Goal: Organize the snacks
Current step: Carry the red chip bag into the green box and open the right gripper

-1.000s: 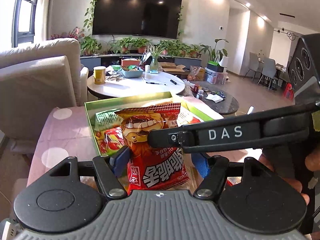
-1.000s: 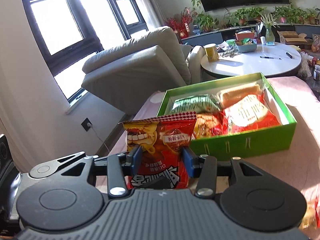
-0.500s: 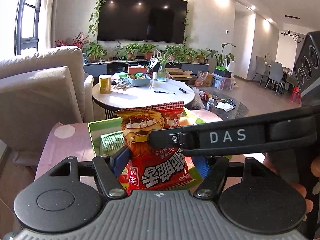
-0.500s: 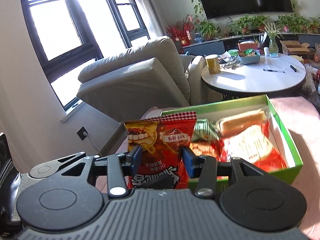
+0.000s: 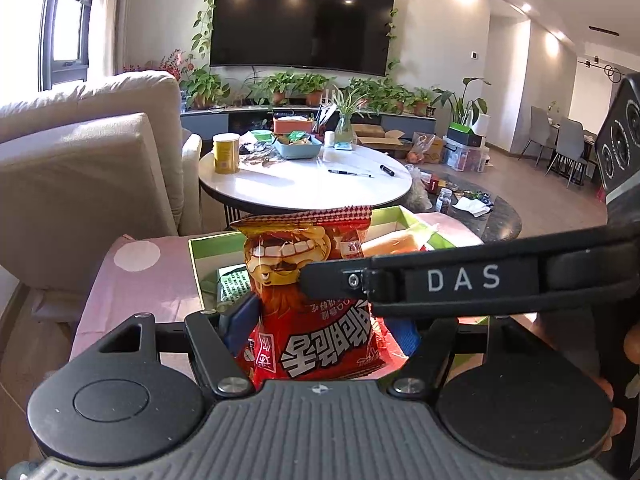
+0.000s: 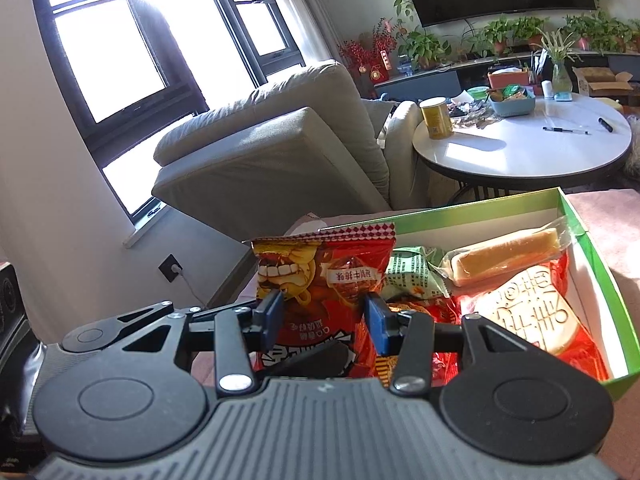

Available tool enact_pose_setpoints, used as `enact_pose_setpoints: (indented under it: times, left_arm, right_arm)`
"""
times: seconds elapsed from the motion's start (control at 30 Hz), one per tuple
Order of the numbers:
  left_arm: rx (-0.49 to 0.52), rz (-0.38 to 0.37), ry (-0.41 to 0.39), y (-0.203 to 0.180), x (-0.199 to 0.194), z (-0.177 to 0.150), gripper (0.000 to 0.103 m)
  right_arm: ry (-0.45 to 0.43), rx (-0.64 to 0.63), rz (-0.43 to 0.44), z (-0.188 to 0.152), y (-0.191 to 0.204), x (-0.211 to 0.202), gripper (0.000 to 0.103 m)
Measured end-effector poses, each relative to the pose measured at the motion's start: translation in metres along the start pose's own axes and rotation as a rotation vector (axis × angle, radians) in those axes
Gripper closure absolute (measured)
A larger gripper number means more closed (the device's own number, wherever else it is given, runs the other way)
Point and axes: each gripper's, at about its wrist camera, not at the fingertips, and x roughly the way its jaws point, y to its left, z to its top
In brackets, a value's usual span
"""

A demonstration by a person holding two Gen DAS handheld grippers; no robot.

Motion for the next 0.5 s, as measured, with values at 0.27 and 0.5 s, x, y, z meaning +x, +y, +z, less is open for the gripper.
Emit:
enact_pose_setpoints:
  times: [0.27,0.5]
  left_arm:
    - [-0.016,0.007,0.034,0.007,0.013,-0.007,0.038]
    - [-0.019,0.005,0.063,0.01,0.018,-0.015,0.036]
  right_arm:
    - [0.024,0.008,0.003,0.0,-0.004,0.011,0.042]
    - [0.058,0.019,0.0,-0.004,-0.007,0.021,0.042]
